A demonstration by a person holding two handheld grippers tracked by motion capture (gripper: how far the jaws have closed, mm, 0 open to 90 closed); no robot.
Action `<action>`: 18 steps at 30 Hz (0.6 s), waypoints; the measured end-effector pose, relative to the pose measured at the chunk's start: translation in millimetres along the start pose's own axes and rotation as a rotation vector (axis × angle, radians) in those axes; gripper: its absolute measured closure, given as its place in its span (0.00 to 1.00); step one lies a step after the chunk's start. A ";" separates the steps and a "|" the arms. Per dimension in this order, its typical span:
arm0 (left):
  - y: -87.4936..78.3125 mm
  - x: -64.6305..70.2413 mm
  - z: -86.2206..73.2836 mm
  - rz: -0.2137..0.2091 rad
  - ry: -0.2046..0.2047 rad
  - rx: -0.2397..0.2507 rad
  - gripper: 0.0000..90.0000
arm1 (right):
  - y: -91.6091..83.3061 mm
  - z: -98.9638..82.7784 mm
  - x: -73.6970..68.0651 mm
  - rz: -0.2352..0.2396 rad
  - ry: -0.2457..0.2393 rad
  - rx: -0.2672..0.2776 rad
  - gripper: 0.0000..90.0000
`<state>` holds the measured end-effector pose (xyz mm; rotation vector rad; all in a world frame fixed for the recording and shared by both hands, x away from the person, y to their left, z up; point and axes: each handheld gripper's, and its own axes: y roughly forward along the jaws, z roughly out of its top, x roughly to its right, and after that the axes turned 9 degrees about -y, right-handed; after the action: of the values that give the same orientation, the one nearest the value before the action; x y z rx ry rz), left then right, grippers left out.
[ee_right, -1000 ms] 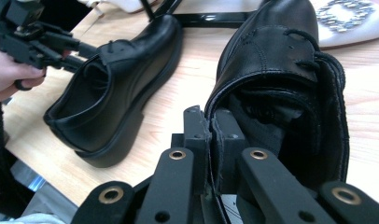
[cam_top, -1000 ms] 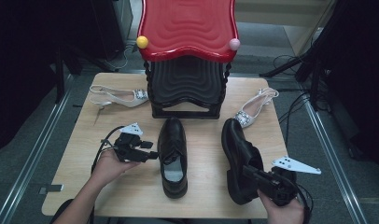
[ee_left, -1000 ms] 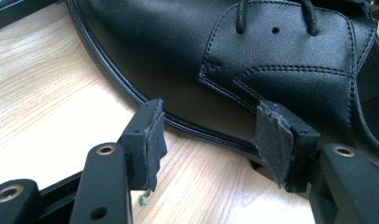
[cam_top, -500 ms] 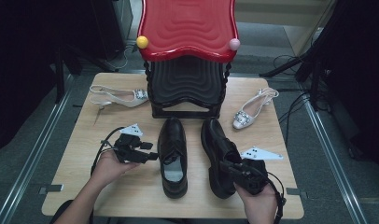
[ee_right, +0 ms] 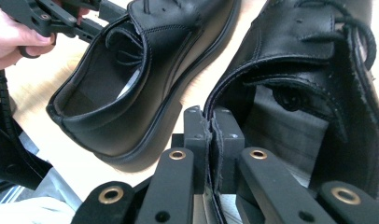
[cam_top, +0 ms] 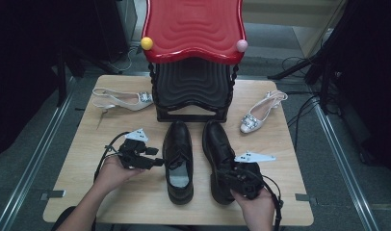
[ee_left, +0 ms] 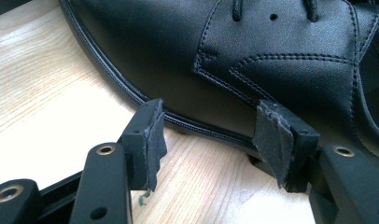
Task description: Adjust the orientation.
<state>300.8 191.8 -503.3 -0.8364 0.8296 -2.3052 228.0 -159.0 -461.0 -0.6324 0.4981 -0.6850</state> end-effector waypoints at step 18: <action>0.2 -0.3 -0.1 -0.012 -0.009 0.002 0.49 | 22.3 12.8 -10.3 0.060 -0.020 -0.027 0.81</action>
<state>301.0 191.9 -503.6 -0.8517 0.8204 -2.3107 238.2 -133.5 -464.9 -0.6468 0.5063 -0.6156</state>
